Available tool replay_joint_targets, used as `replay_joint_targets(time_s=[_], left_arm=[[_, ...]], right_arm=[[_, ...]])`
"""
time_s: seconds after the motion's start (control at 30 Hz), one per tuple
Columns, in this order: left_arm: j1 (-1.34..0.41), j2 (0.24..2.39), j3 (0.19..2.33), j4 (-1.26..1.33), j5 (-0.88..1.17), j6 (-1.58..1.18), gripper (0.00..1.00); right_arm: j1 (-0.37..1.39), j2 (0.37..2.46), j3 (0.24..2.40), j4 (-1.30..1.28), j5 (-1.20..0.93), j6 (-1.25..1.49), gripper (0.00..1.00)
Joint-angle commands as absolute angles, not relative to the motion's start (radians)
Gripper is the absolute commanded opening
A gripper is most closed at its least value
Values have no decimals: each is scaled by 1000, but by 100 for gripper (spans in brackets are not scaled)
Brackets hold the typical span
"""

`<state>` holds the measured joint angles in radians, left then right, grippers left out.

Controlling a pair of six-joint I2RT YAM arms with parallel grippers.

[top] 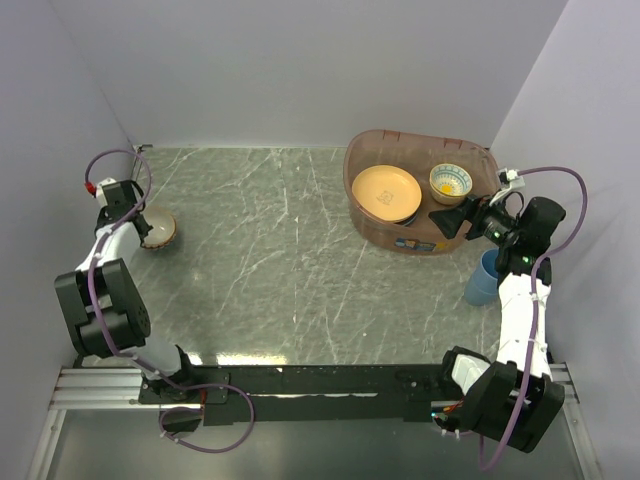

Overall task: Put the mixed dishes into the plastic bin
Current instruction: Pick up the bowl from the center of the board.

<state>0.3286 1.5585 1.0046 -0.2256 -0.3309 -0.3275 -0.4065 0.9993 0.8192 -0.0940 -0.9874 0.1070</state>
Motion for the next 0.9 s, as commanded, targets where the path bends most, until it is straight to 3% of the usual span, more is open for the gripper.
replay_joint_targets(time_s=[0.0,0.3,0.87], left_arm=[[330,1447,1054,-199,-307,-348,1],[330,1319,1052,-218,-236,-405,1],[244,993,812,-153,198,-650,1]], right_arm=[[-414,994,868,-75,-991,95,100],[-414,997,867,-75,-994,94,100],[-413,1026,865,-61,-1091,95,100]])
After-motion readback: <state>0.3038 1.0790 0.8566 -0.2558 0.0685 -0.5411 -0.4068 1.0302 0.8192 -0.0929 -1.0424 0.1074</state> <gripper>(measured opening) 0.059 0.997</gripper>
